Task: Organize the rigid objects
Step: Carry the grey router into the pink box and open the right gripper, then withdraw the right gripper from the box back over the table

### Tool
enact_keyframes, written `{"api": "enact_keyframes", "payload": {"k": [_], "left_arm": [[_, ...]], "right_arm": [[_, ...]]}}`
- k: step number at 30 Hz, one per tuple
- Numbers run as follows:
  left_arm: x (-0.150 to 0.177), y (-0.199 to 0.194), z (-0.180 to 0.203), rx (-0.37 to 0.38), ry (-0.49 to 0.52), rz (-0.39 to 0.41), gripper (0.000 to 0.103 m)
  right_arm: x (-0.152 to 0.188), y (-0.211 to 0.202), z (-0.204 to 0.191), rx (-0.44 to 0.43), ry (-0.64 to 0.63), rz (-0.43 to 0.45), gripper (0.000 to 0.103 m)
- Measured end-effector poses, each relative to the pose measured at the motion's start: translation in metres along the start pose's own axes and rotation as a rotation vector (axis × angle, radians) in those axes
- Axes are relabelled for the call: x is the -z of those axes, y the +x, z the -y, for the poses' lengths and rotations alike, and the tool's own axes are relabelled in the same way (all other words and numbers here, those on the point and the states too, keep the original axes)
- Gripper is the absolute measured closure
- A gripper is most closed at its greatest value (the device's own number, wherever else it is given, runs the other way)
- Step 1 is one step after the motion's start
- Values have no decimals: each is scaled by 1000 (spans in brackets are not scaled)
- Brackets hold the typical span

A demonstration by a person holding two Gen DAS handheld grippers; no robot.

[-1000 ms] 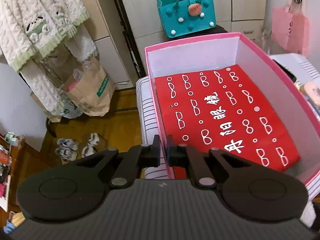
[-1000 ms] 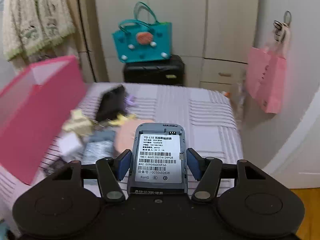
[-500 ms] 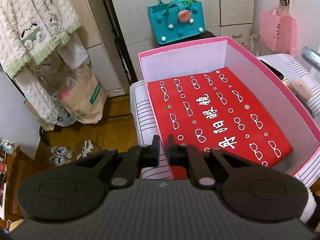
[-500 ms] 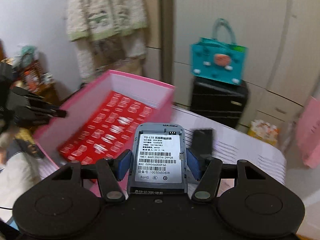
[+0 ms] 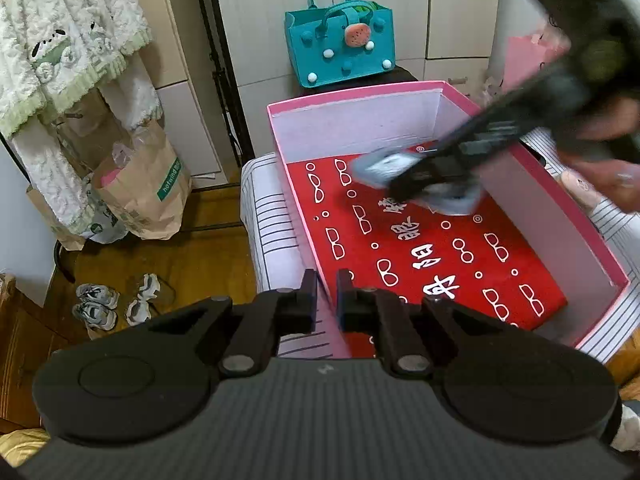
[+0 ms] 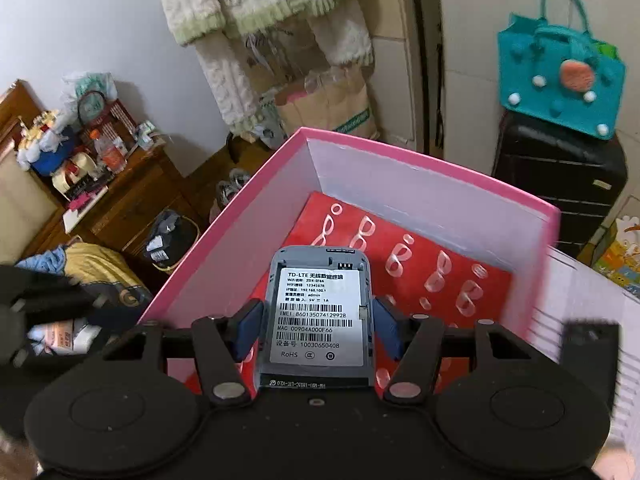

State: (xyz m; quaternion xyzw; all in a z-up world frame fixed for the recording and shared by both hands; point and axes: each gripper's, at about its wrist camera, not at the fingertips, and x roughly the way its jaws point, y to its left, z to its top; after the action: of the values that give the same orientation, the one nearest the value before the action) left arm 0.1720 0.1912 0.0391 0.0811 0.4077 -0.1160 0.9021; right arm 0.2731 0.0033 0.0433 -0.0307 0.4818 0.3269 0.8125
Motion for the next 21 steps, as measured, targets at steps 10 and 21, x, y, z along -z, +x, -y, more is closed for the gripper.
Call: {"api": "enact_keyframes", "payload": {"k": [10, 21], "left_arm": [[-6, 2, -3, 13, -34, -58, 95], [-11, 10, 5, -18, -44, -119, 94]], "right_arm": [[-18, 84, -3, 70, -69, -108, 38], [-7, -2, -4, 60, -82, 53, 27]]}}
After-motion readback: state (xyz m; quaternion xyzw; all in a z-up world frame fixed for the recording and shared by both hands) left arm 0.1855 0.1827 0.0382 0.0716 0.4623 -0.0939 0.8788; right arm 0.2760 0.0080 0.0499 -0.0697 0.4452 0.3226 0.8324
